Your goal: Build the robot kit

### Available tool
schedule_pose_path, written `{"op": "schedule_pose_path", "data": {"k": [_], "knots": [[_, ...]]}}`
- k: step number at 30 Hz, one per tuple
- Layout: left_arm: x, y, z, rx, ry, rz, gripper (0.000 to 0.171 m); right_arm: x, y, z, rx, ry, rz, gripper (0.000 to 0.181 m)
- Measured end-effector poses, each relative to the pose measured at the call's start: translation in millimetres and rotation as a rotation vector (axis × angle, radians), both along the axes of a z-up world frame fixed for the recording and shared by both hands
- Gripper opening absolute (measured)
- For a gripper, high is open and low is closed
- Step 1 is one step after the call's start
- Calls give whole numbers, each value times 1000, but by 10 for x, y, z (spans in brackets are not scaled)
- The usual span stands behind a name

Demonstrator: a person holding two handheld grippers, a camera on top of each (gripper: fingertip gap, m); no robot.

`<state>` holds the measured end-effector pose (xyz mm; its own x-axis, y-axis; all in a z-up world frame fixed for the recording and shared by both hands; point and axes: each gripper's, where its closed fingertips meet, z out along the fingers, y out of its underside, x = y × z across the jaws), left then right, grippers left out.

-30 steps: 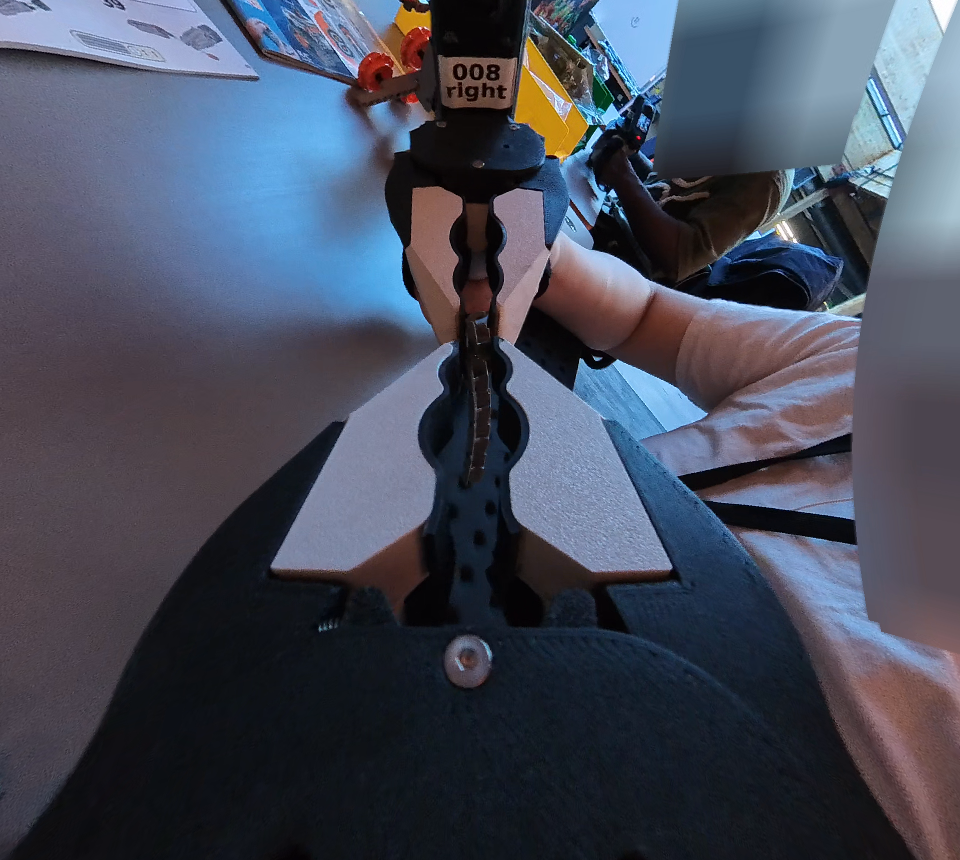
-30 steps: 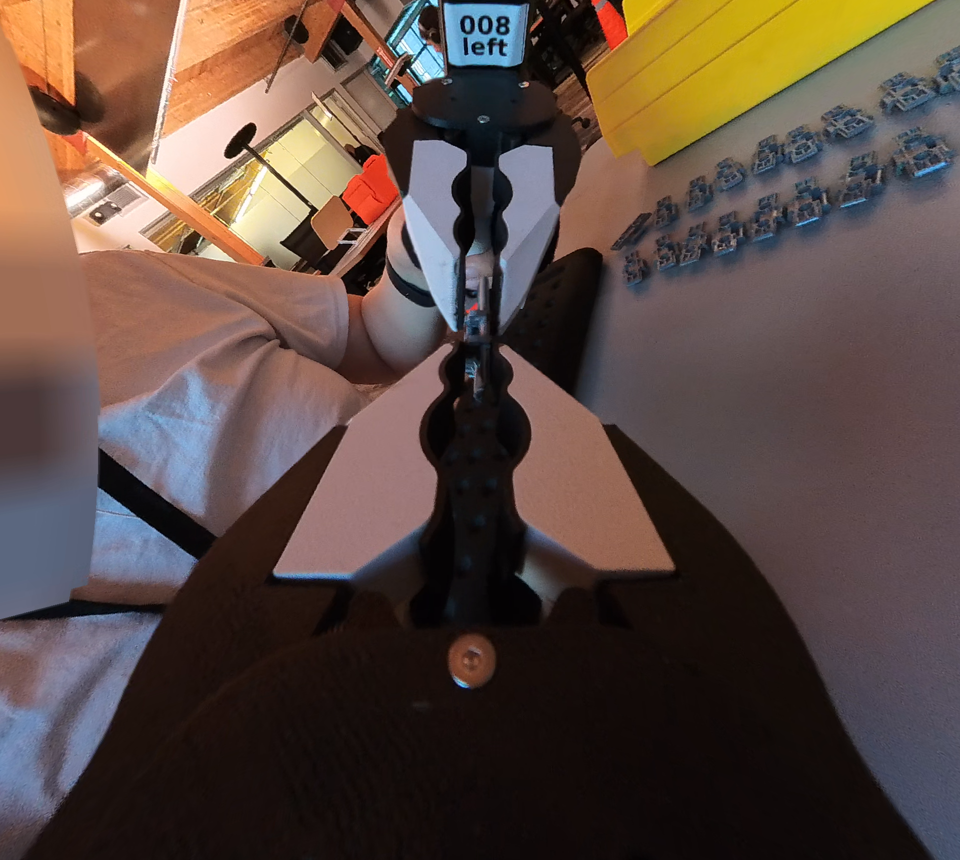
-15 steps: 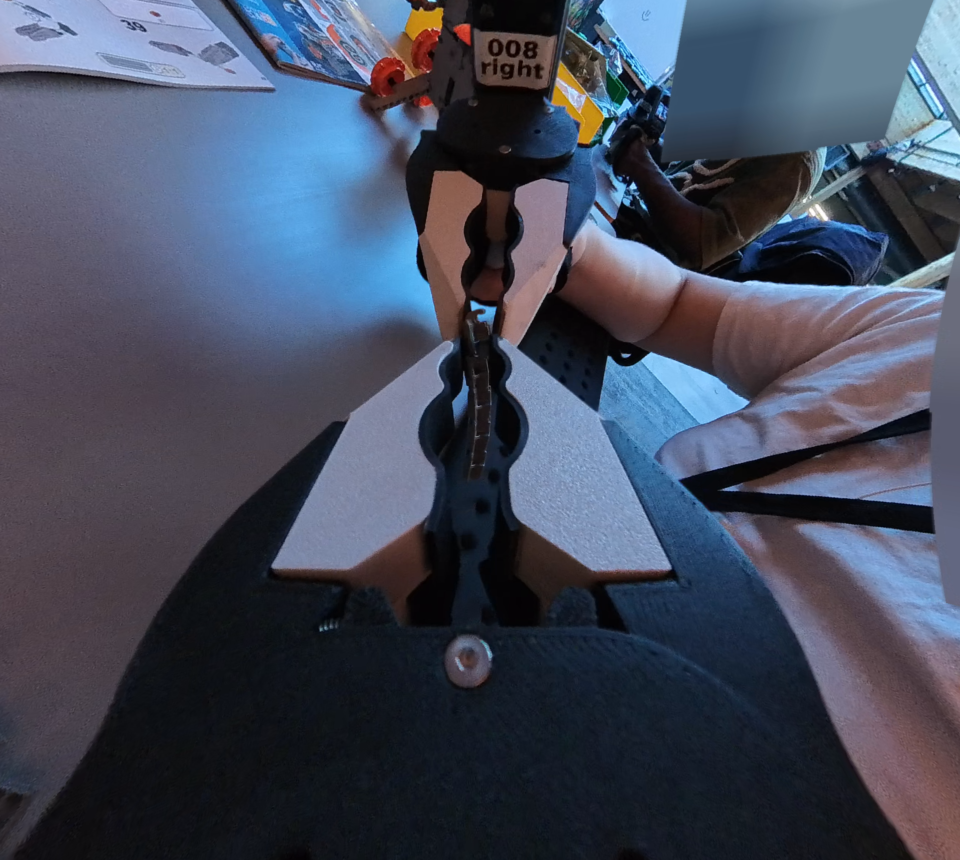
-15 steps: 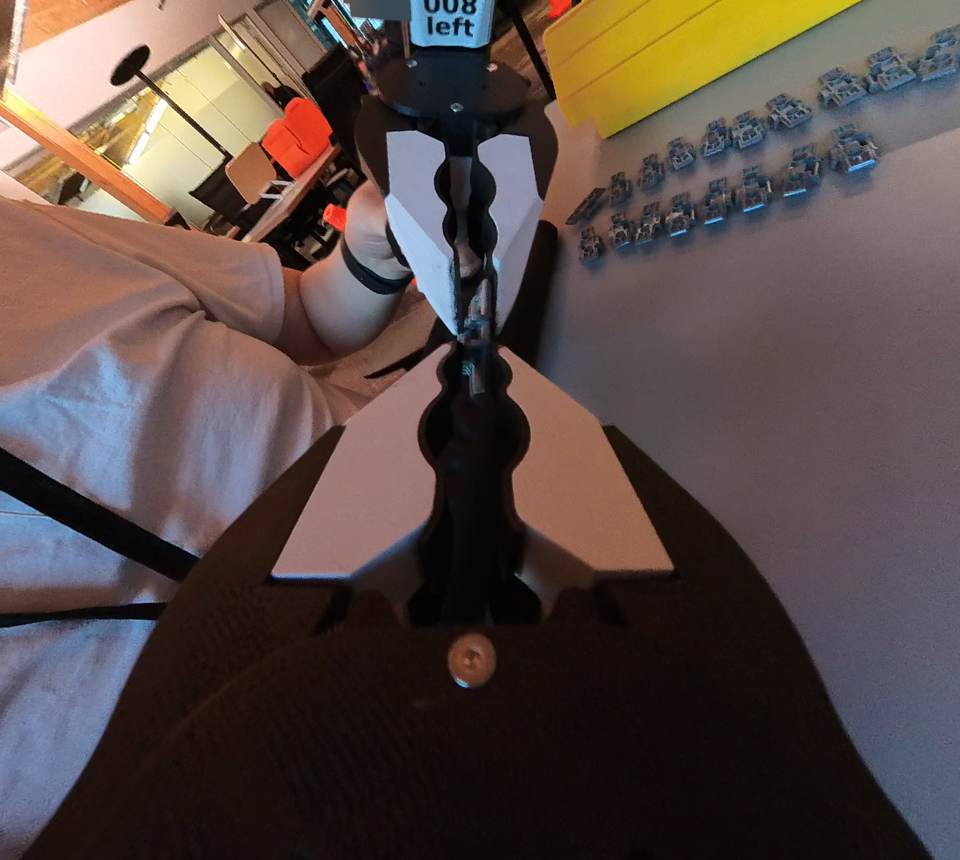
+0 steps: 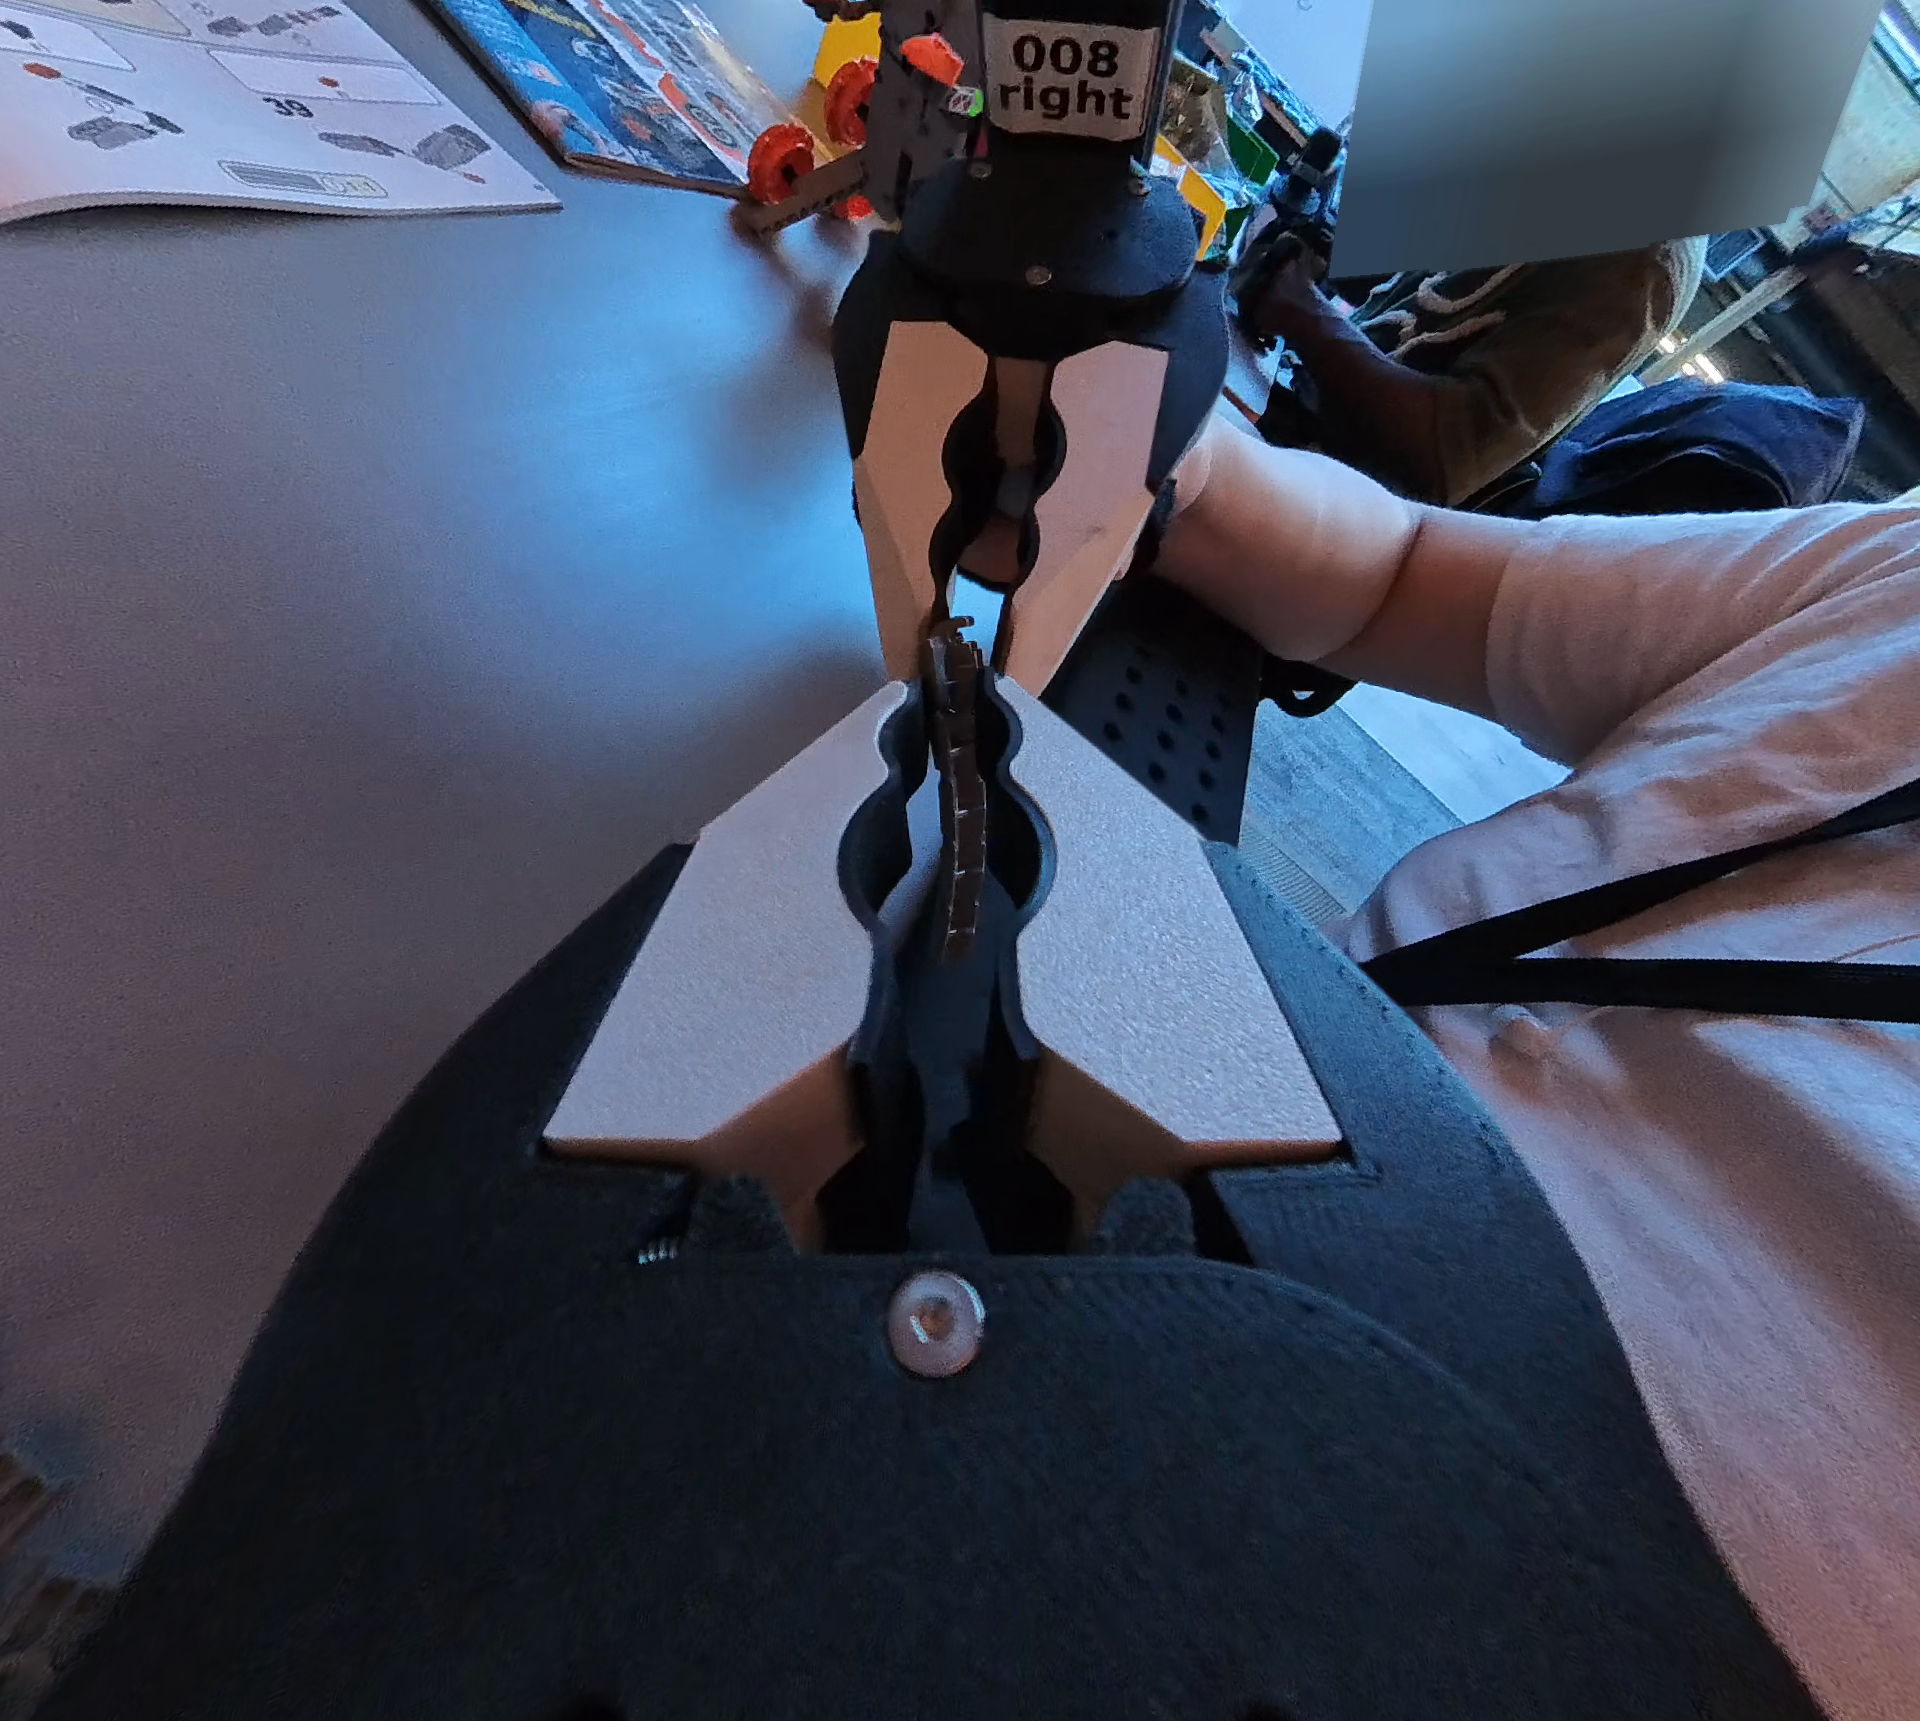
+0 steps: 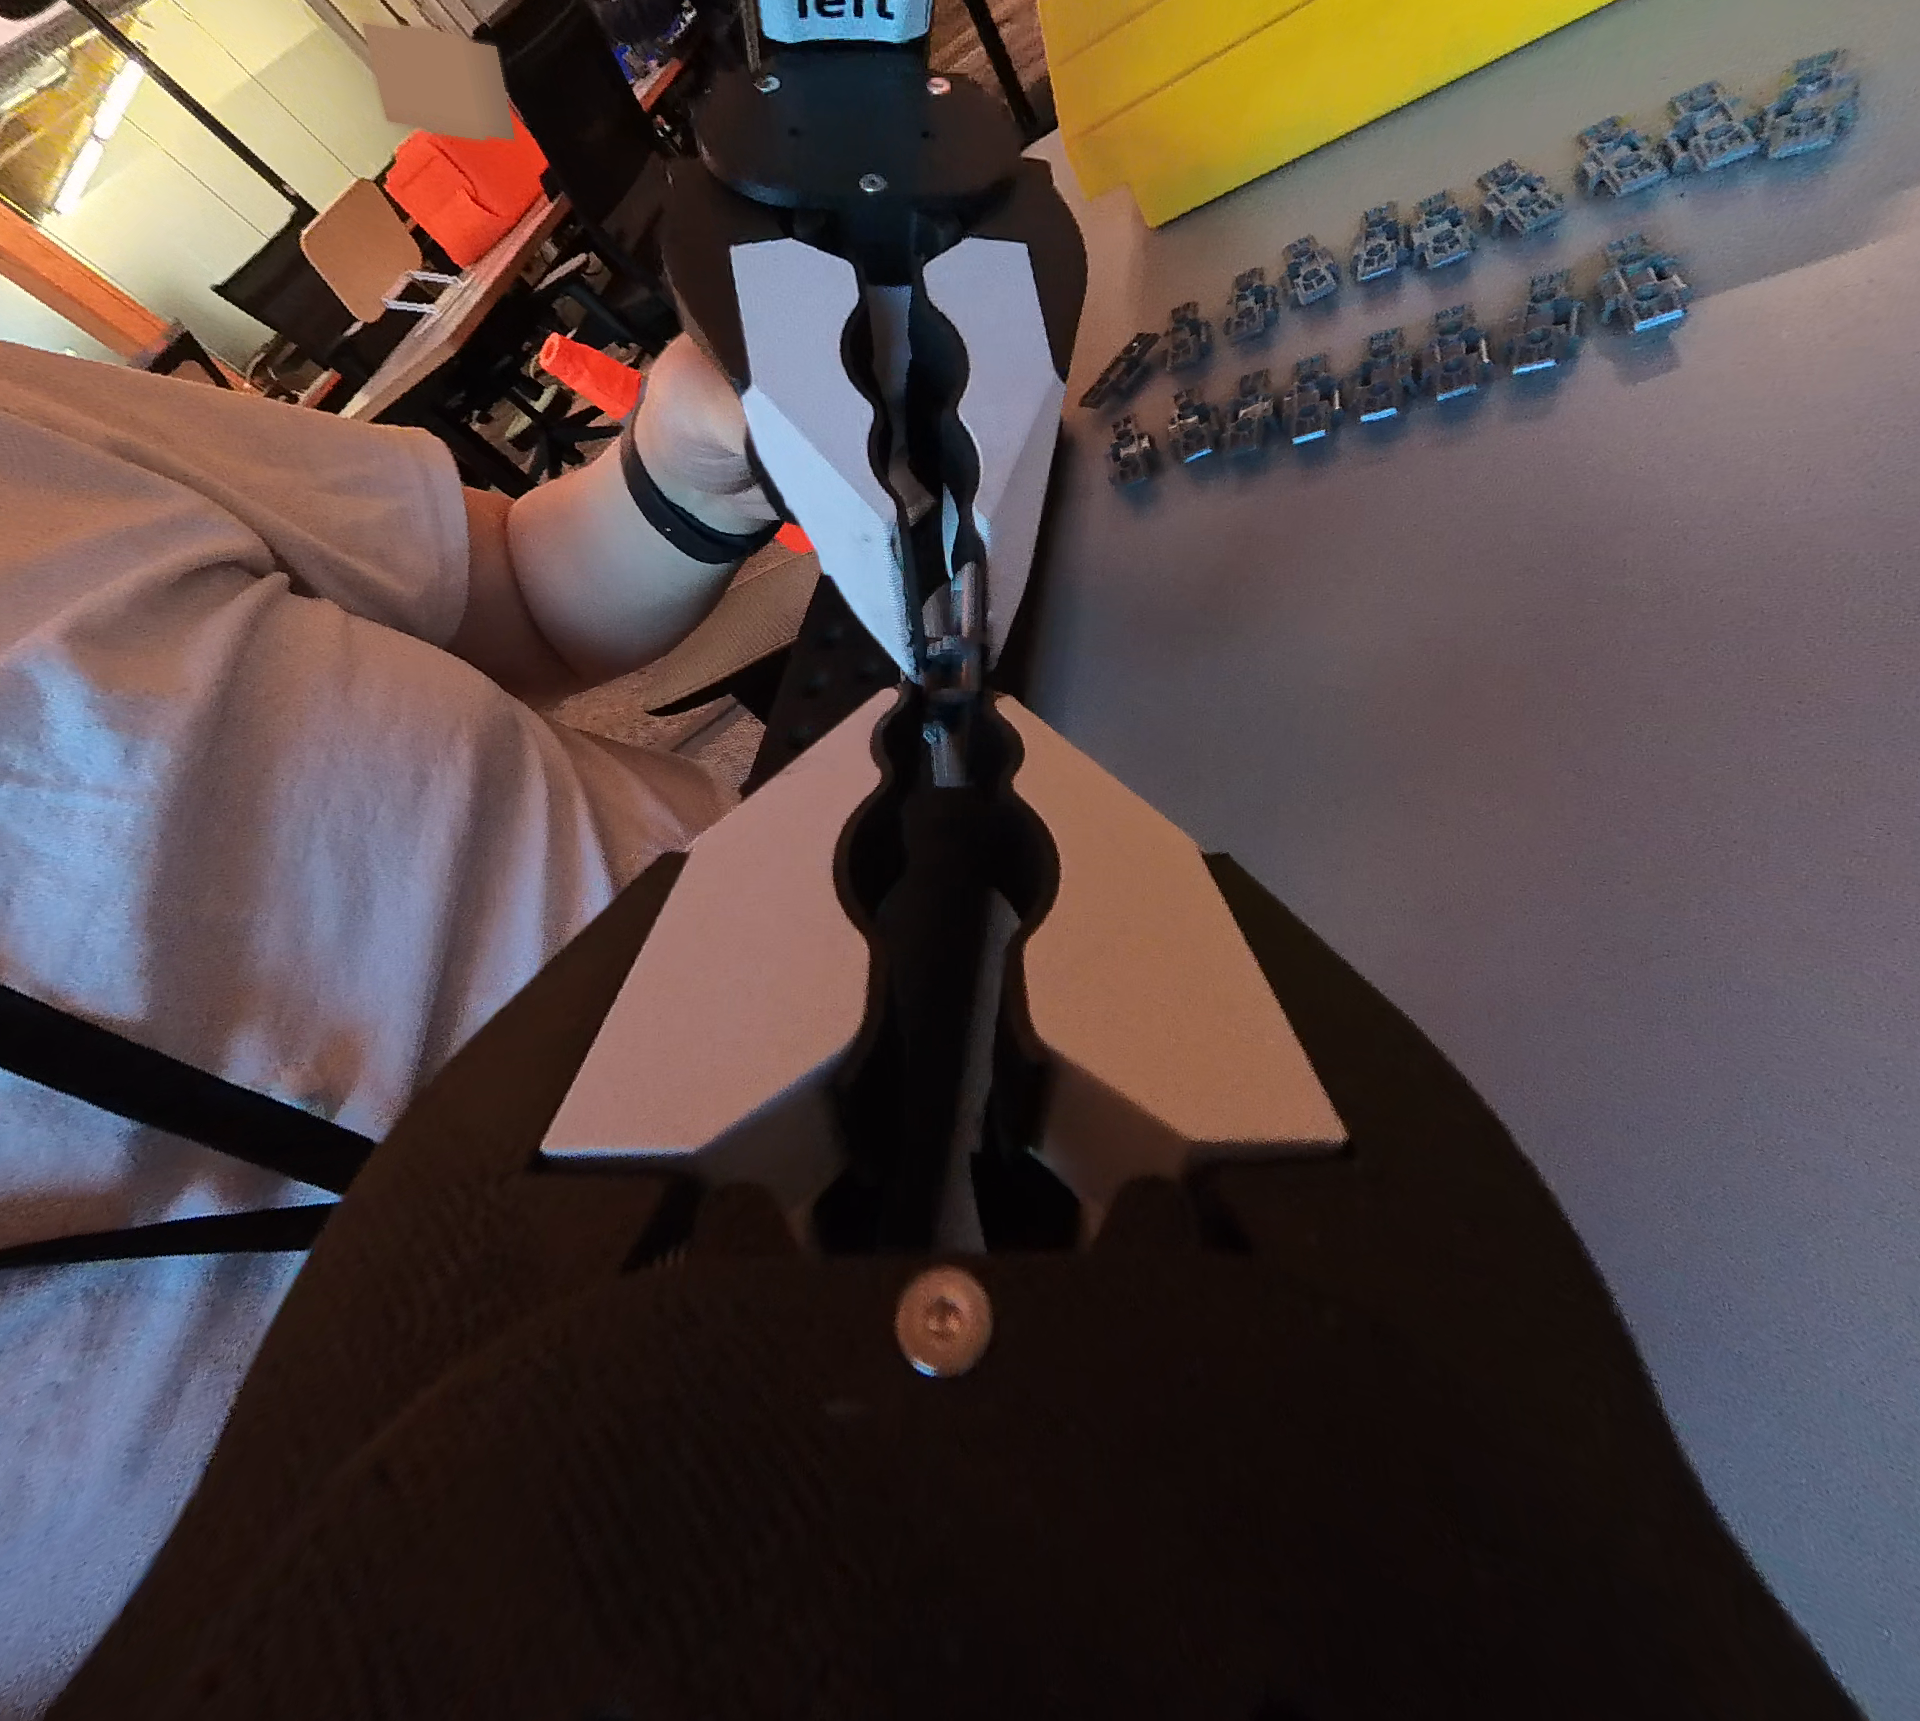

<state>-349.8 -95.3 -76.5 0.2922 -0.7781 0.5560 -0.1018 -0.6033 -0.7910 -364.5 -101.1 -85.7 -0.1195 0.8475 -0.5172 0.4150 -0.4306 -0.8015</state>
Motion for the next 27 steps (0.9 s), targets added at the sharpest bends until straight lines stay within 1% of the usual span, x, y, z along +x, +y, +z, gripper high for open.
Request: {"op": "schedule_pose_path", "data": {"k": [3,7,10,12,13,15,18,20,24,25,27], "knots": [[7,7,57,-3,-35,-6,8,6,3,49,-9,22,1,7],[22,-24,254,-36,-164,-53,7,17,-42,233,-111,114,33,6],[14,-14,349,-77,-247,-73,8,32,-46,305,-152,152,38,6],[-43,28,455,-105,-339,-62,14,40,-33,328,-159,165,32,6],[-87,63,475,-109,-360,-43,16,41,-22,329,-159,166,27,6],[-153,114,440,-94,-336,0,17,40,-7,325,-162,167,19,6],[-117,72,386,-106,-286,-2,31,34,0,319,-165,166,13,6],[-65,47,342,-114,-245,-7,37,27,9,291,-143,154,4,6],[3,43,250,-114,-178,-9,29,6,-9,280,-98,141,-5,6],[12,35,236,-120,-176,-20,23,1,-16,282,-94,141,-5,6],[22,-12,224,-116,-179,-57,17,-6,-28,265,-80,131,-4,6]]}}
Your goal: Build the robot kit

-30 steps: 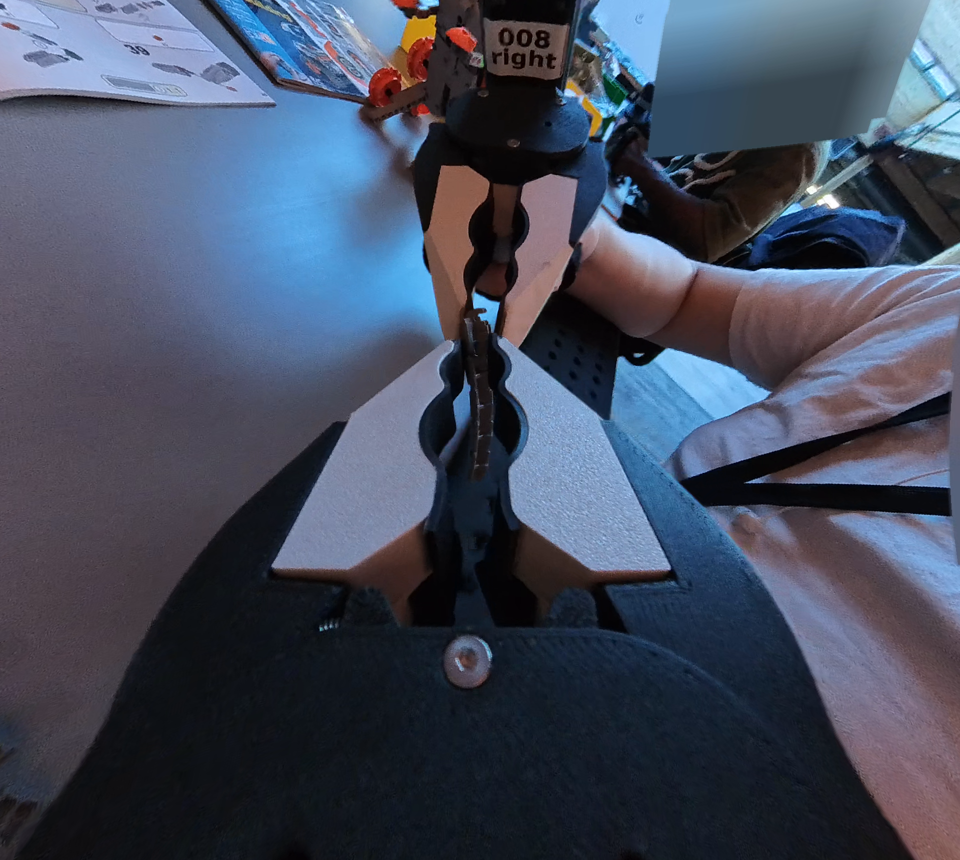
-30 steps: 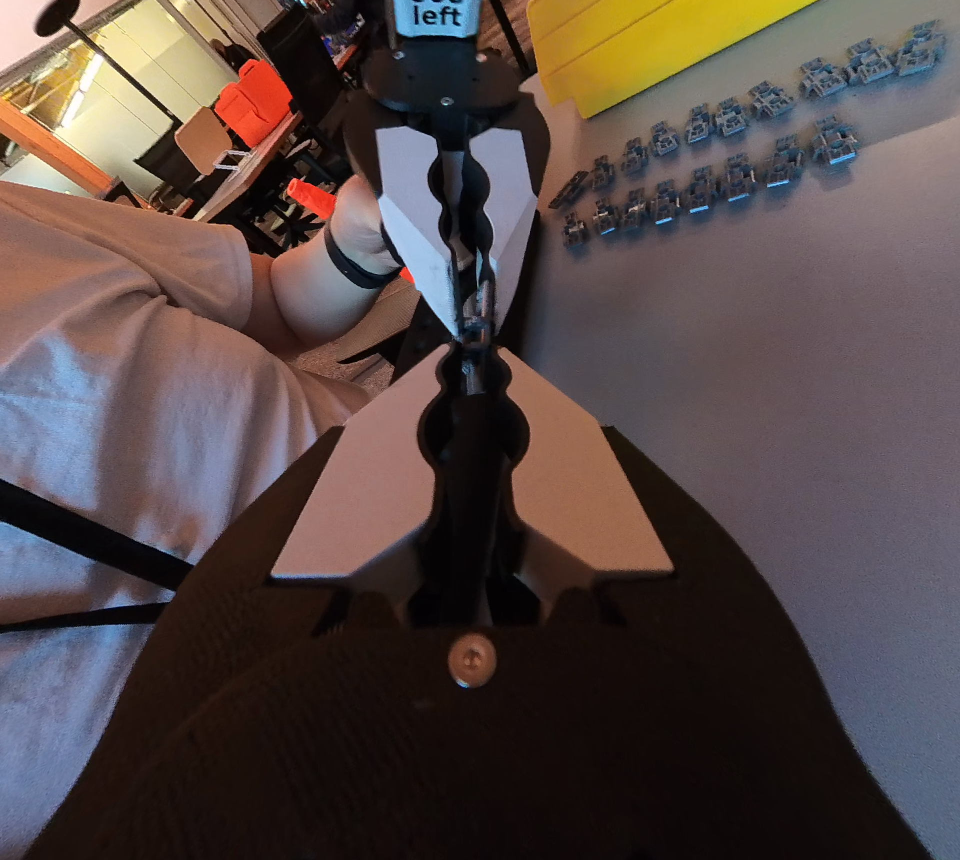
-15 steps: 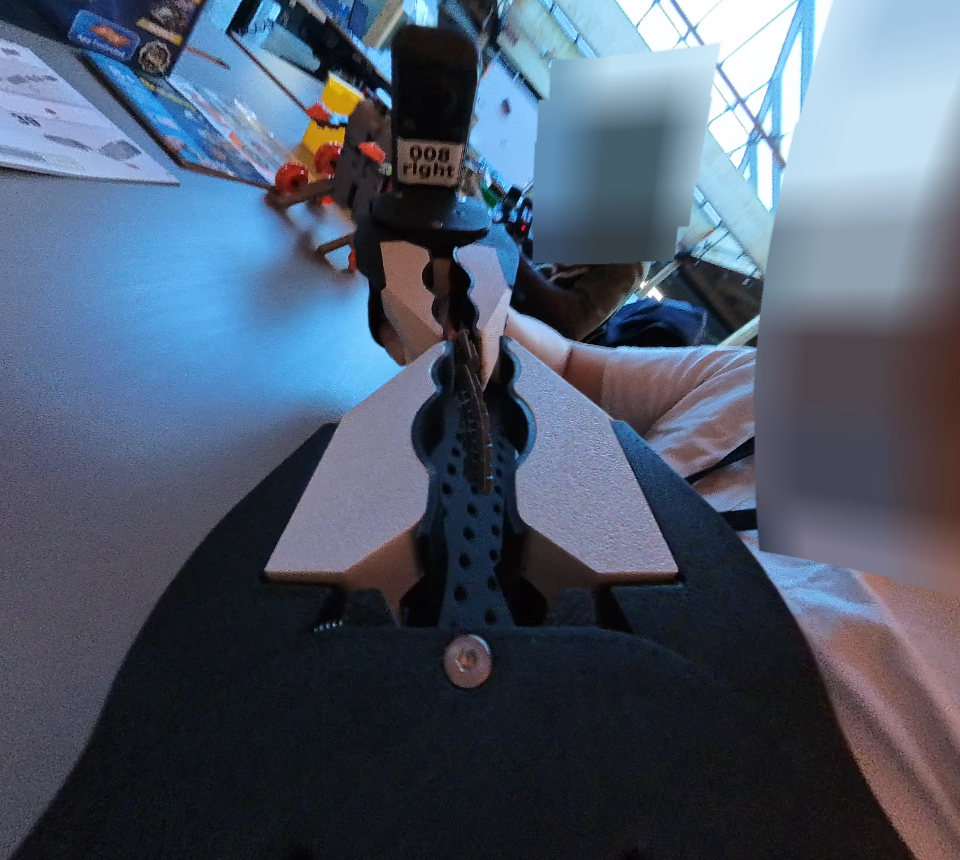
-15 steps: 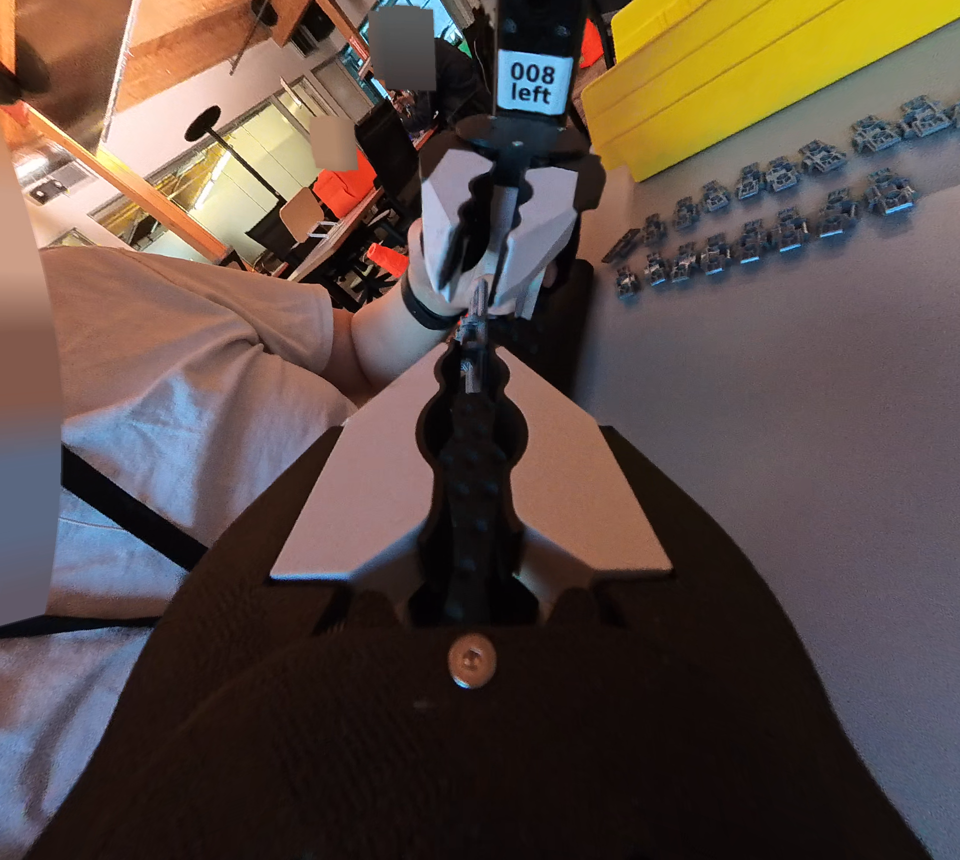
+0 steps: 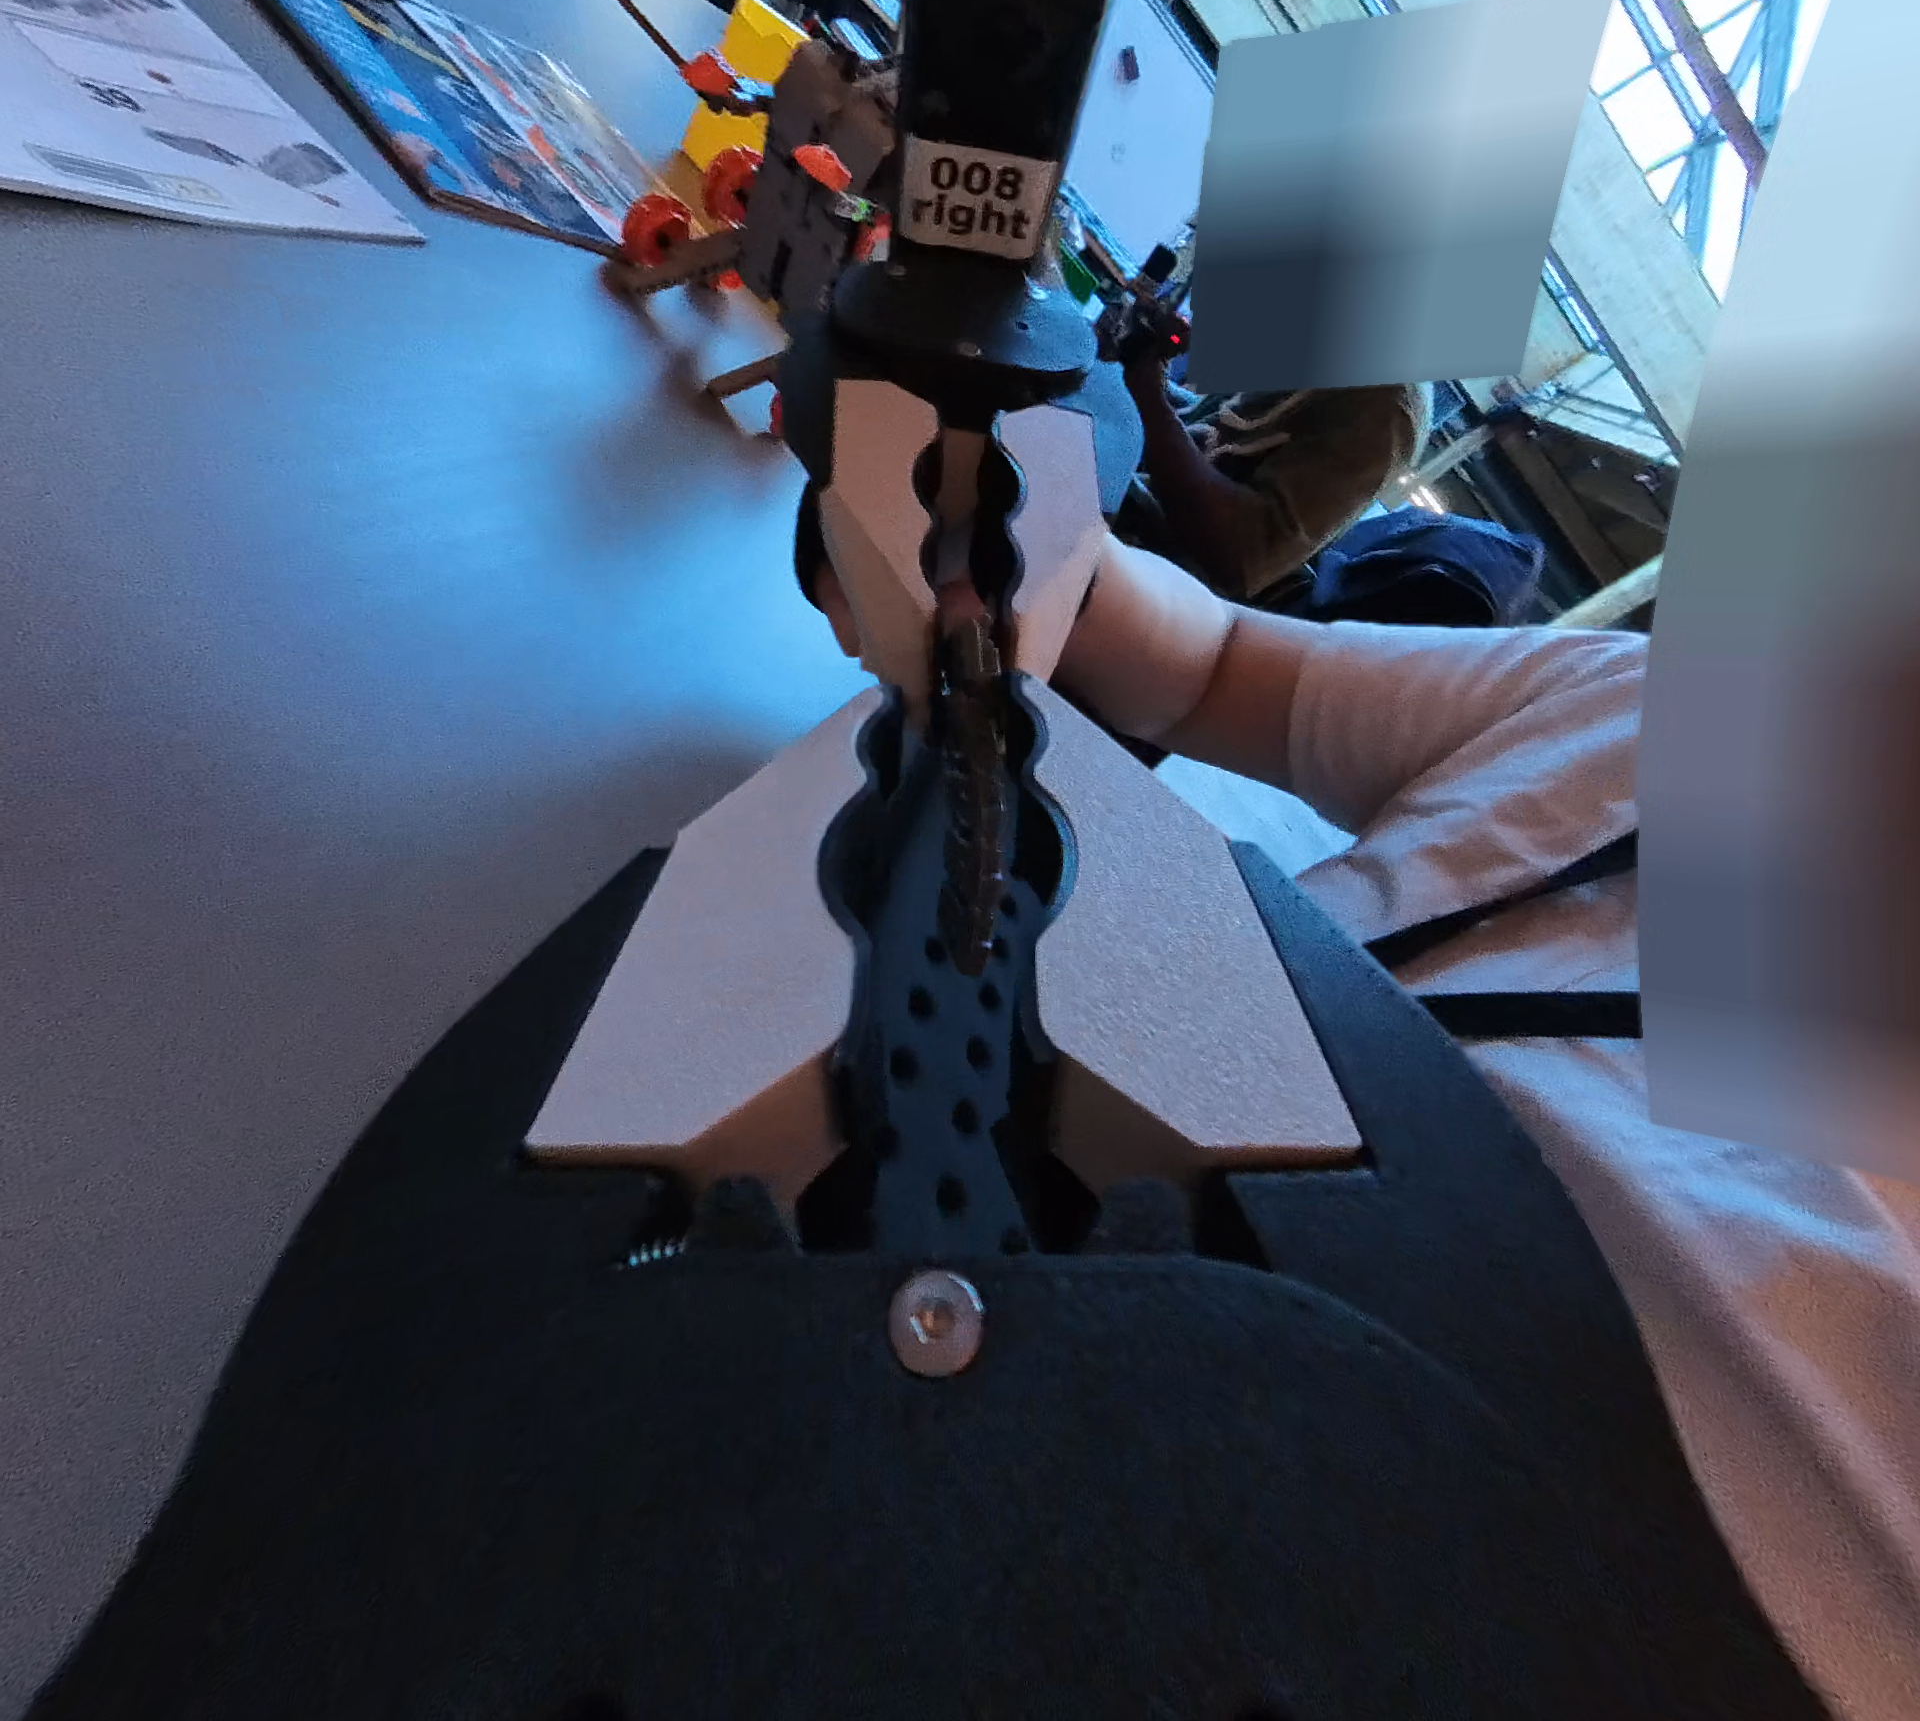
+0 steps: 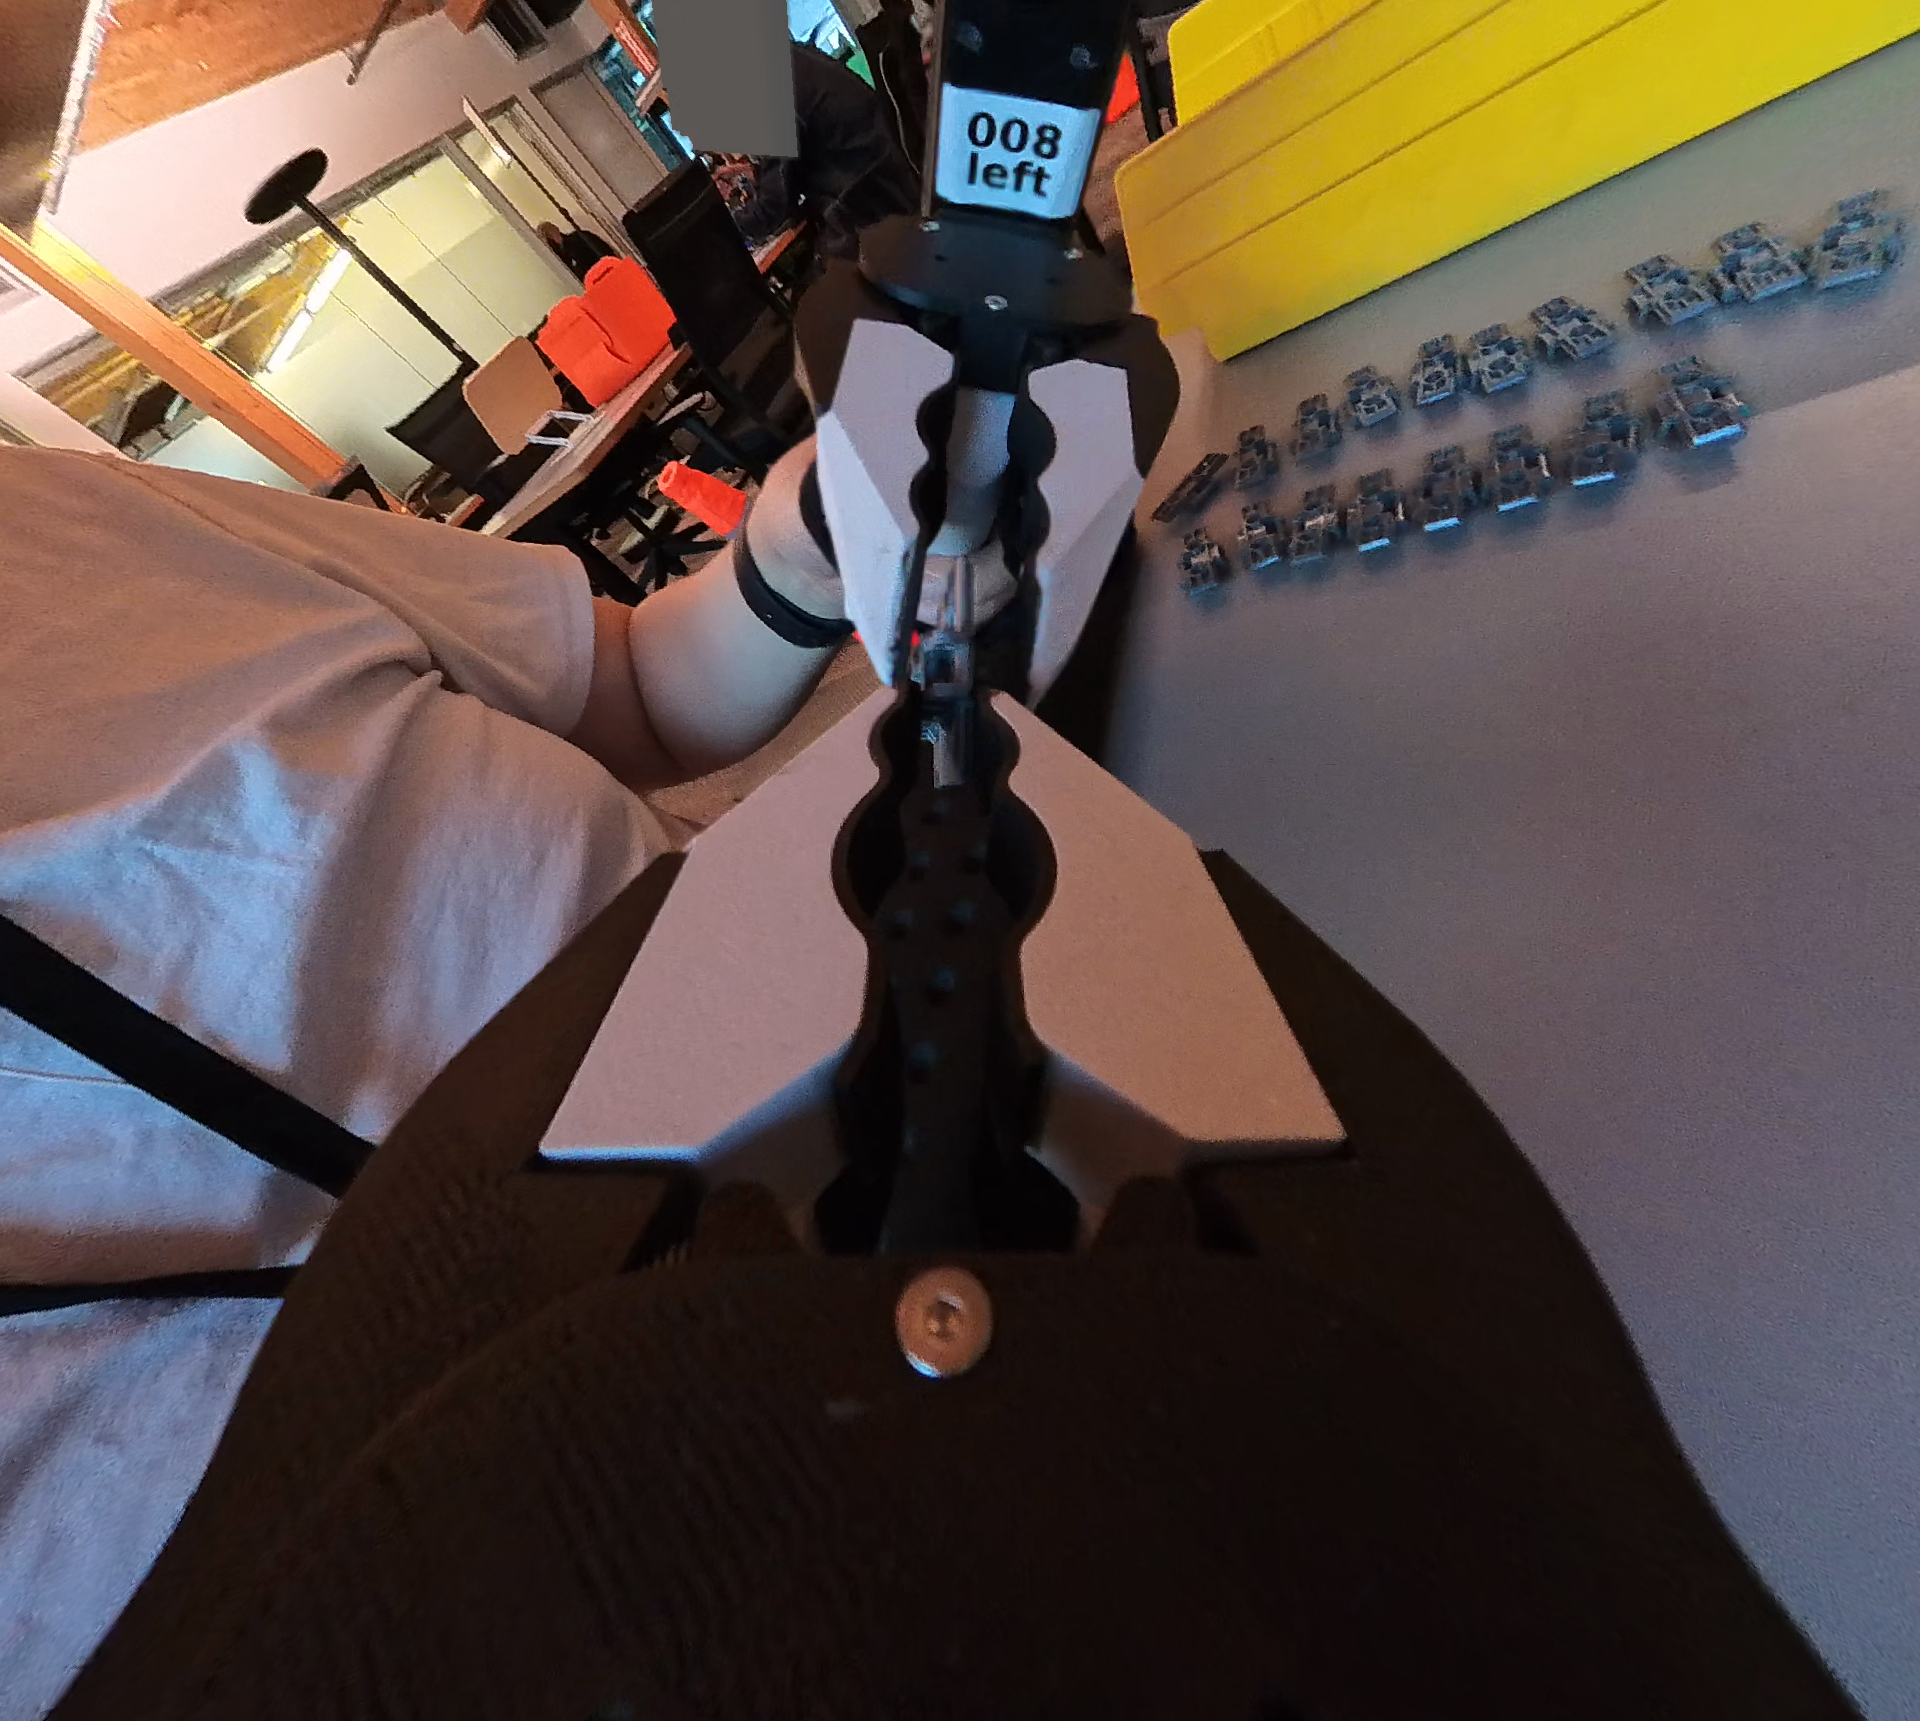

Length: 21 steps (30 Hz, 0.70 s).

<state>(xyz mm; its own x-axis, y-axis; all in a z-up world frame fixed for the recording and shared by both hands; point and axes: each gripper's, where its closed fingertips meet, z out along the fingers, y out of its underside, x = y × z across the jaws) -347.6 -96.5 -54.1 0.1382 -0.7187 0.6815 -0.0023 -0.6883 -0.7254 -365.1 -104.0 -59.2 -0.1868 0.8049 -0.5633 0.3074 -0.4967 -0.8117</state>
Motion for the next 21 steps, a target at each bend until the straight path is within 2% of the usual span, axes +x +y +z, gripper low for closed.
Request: {"op": "schedule_pose_path", "data": {"k": [6,13,17,21], "knots": [[-17,2,-55,14,29,10,15,-11,-1,-63,59,-32,-12,6],[-39,-56,-59,293,151,48,9,-29,-17,-103,326,-52,-32,7],[-35,-85,-58,295,124,31,9,-24,-32,-101,465,-55,-34,6],[-31,-96,-59,383,127,57,8,-19,-42,-107,528,-55,-29,7]]}}
